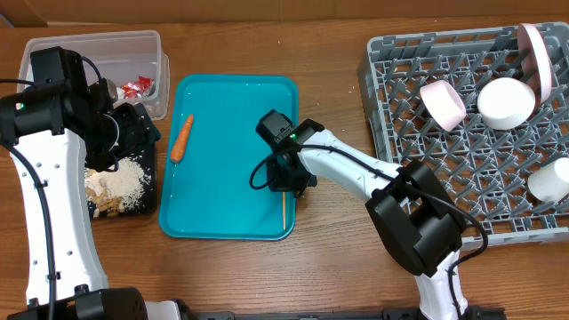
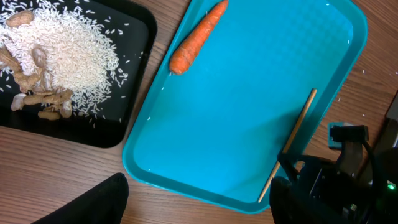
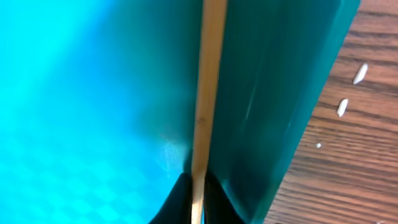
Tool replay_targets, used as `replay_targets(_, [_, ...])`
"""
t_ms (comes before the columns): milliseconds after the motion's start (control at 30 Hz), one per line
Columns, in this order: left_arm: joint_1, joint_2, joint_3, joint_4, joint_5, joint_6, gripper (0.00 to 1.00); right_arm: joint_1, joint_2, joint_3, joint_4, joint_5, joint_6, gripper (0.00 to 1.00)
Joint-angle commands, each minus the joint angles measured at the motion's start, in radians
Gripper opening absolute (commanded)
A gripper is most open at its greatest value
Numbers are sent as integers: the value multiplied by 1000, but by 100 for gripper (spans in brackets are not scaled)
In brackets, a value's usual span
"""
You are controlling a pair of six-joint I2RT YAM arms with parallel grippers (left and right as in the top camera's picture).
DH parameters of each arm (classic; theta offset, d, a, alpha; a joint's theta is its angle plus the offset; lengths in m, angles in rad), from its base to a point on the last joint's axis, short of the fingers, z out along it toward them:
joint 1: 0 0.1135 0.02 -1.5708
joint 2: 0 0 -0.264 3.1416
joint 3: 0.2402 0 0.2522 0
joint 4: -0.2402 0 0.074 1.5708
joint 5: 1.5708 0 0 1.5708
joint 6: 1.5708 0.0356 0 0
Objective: Sort waste into correct bins and load items into the dishwasher
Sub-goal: 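Carry the second chopstick into the rack and lower it in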
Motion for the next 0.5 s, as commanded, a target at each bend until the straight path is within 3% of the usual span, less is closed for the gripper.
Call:
replay_targets(0, [-7,3,-3,-1,-2,19,75,-3,34,10,-21,11,3,4])
replay_targets(200, [-7,3,-3,-1,-2,19,75,-34,-36,64,-106,45,-83,4])
replay_targets(467, [-7,3,-3,0,-2,19,75,-161,-288,95,-229,160,-262,4])
